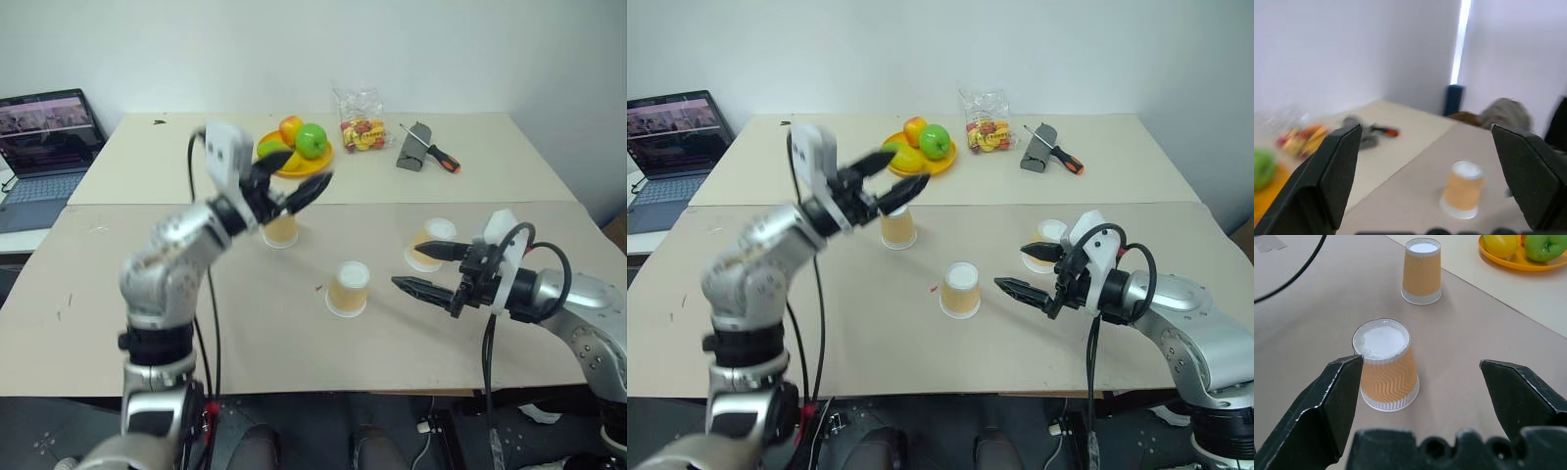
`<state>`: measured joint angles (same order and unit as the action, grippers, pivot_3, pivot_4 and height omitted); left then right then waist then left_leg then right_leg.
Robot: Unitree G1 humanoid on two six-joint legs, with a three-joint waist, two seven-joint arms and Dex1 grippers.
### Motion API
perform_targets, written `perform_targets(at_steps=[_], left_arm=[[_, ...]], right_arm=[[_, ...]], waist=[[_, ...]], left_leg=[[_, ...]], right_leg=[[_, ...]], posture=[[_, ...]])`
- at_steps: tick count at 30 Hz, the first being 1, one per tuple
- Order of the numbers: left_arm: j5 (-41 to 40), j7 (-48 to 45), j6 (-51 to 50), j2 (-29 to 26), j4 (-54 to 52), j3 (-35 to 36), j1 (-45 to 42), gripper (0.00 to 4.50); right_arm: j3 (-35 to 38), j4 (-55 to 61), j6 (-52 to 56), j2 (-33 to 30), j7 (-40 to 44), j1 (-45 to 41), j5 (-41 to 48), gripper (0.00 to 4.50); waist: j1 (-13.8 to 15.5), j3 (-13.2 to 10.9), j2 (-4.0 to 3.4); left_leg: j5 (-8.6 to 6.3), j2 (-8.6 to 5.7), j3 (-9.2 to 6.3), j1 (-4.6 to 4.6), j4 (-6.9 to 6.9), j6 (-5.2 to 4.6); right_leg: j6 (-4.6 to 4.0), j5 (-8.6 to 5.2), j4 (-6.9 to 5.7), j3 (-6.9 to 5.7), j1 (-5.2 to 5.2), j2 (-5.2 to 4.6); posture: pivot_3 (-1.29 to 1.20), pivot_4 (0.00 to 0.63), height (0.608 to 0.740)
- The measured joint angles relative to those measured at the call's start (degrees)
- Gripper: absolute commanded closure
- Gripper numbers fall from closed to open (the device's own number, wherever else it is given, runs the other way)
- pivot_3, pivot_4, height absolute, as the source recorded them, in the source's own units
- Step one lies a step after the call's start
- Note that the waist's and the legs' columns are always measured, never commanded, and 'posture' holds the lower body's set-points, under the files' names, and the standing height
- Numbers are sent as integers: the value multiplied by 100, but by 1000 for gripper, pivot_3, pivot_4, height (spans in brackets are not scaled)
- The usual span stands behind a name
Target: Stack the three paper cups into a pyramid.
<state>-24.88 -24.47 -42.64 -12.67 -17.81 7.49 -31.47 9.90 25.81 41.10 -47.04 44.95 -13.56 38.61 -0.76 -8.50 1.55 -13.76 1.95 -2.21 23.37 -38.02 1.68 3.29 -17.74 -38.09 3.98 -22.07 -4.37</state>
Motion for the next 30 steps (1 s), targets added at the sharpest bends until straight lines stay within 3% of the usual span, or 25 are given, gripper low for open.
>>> perform_targets(at_steps=[6,11,30], left_arm=[[470,765,309,234,-370,-298,638,13],[922,796,755,-45,-51,-573,896,13],[1493,317,2420,-23,3067,-769,0,13]], right_arm=[[15,68,40,90,-14,54,100,0],[13,78,51,149,-30,91,97,0],[121,295,59,221,-185,341,101,0]], waist=[[65,0,0],[73,0,0],[82,0,0]], left_leg=[[0,-4,2,-6,-4,0],[0,-4,3,-7,-4,0],[0,-5,3,-6,-4,0]], right_leg=[[1,0,-1,1,8,-3],[1,0,-2,1,7,-2],[1,0,-1,-2,8,-2]], posture=[[0,150,740],[0,150,740],[0,150,740]])
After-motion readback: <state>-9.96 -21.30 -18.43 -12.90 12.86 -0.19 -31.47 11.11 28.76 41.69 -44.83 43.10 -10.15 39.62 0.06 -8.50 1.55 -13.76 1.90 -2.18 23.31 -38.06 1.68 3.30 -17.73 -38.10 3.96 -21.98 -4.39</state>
